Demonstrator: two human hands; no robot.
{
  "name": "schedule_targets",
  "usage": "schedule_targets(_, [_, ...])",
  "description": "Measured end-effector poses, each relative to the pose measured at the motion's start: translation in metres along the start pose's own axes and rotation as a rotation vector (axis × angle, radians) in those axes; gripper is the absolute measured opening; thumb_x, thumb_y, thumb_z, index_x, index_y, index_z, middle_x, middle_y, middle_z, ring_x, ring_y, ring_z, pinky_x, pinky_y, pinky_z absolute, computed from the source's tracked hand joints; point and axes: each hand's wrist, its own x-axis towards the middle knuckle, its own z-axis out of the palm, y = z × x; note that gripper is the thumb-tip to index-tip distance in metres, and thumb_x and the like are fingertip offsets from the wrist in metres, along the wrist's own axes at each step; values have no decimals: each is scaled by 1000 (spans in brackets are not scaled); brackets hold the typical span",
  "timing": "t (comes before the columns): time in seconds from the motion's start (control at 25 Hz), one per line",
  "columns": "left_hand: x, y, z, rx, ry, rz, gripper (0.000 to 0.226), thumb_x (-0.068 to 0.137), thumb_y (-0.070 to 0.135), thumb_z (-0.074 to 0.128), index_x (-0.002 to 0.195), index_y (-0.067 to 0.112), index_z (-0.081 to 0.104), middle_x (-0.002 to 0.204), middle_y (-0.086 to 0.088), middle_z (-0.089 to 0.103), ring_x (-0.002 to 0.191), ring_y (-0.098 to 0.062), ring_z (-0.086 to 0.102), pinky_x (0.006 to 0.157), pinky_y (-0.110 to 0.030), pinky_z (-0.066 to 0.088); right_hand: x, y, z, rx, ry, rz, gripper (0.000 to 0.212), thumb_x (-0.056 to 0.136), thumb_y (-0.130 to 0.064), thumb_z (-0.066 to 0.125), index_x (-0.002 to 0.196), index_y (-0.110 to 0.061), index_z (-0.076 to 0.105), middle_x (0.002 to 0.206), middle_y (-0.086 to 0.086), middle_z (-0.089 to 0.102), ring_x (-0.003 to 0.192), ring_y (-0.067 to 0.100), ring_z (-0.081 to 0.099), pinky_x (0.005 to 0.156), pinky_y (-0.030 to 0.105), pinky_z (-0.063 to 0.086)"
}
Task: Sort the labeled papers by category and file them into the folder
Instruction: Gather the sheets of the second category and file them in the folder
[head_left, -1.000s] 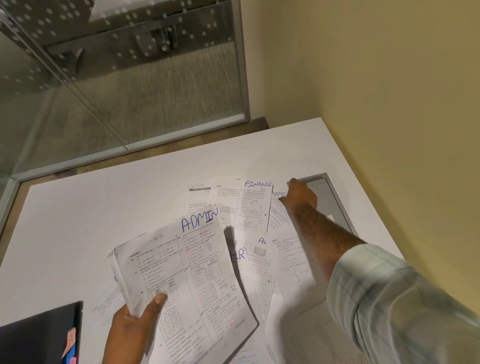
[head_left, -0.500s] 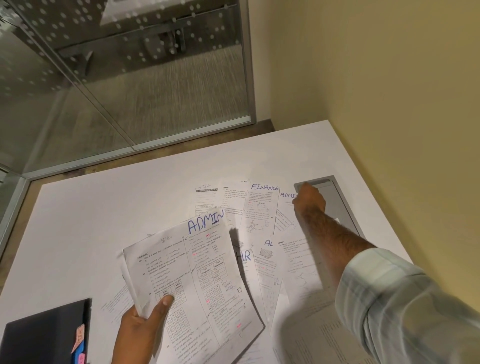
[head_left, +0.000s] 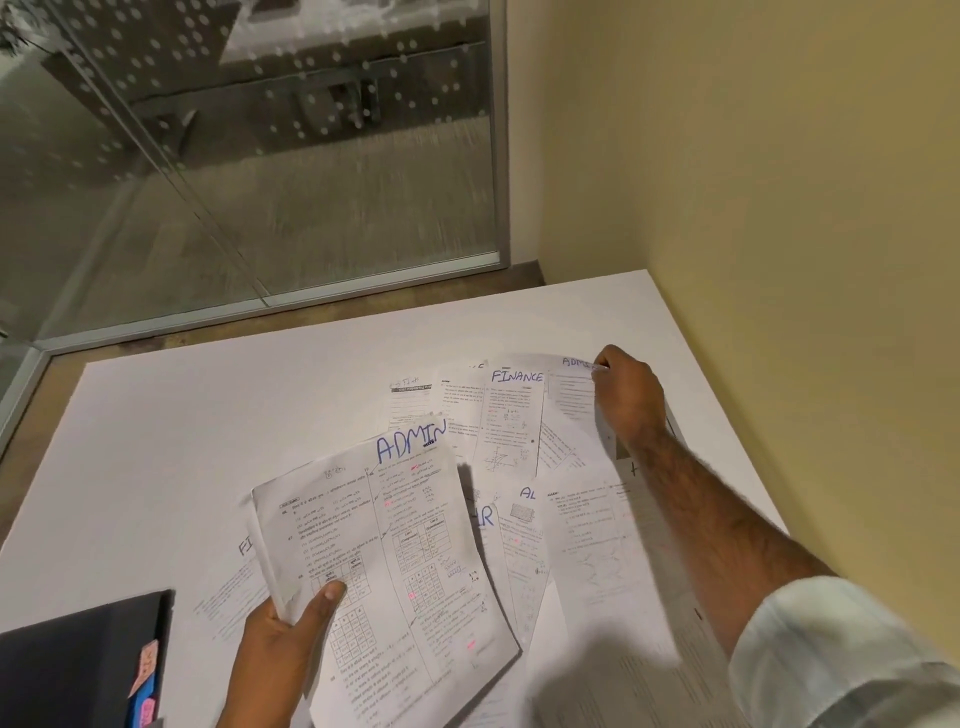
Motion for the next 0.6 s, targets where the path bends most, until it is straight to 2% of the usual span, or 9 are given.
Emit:
schedule_targets(0.08, [-1,-2,0,-14,-11,5,28,88,24,75,114,17,67,98,6,74,94,-19,69,76,-31,51,0,-5,-27,12,121,5,17,101,-13,47,94,-9,61,92,8,71,73,24,61,51,24,34])
schedule_targets(0.2, [-6,0,-3,-26,-24,21,28,87,26,76,113,18,71,99,2,78,96,-24,73,89,-44,56,-1,-18,-73,177,300,5,16,97,-11,51,98,-8,67,97,12,73,82,32,64,66,33,45])
schedule_targets(0.32, [-15,10,-4,-43,-74,37,17,90,21,73,107,24,72,95,8,80,87,-15,77,82,-37,58,-13,-39,-129,315,445,-113,19,93,-12,52,99,-8,69,92,3,72,84,28,65,75,36,48])
schedule_targets(0.4, [-18,17,-7,-68,-100,43,19,91,16,73,109,22,72,97,7,80,87,-13,77,79,-34,58,-31,-57,-168,464,509,-188,16,91,-15,55,95,-14,71,82,-14,65,76,11,61,74,29,49])
schedule_targets(0.44, [-17,18,-8,-79,-105,41,22,90,13,74,111,21,72,97,6,80,86,-13,77,76,-30,59,-41,-67,-187,542,517,-216,15,90,-16,57,91,-22,70,79,-16,63,73,4,59,71,26,49])
schedule_targets(0.52, [-16,21,-9,-83,-113,37,27,88,12,76,113,20,70,96,5,80,84,-11,77,65,-21,58,-62,-81,-217,669,487,-238,19,89,-18,61,85,-36,65,81,-15,65,71,7,59,64,27,50])
schedule_targets(0.6, [-16,23,-11,-83,-126,34,30,87,13,78,114,22,69,96,4,80,81,-10,77,58,-17,57,-80,-90,-234,753,434,-225,18,88,-19,64,84,-37,65,84,-10,67,72,15,59,57,29,48])
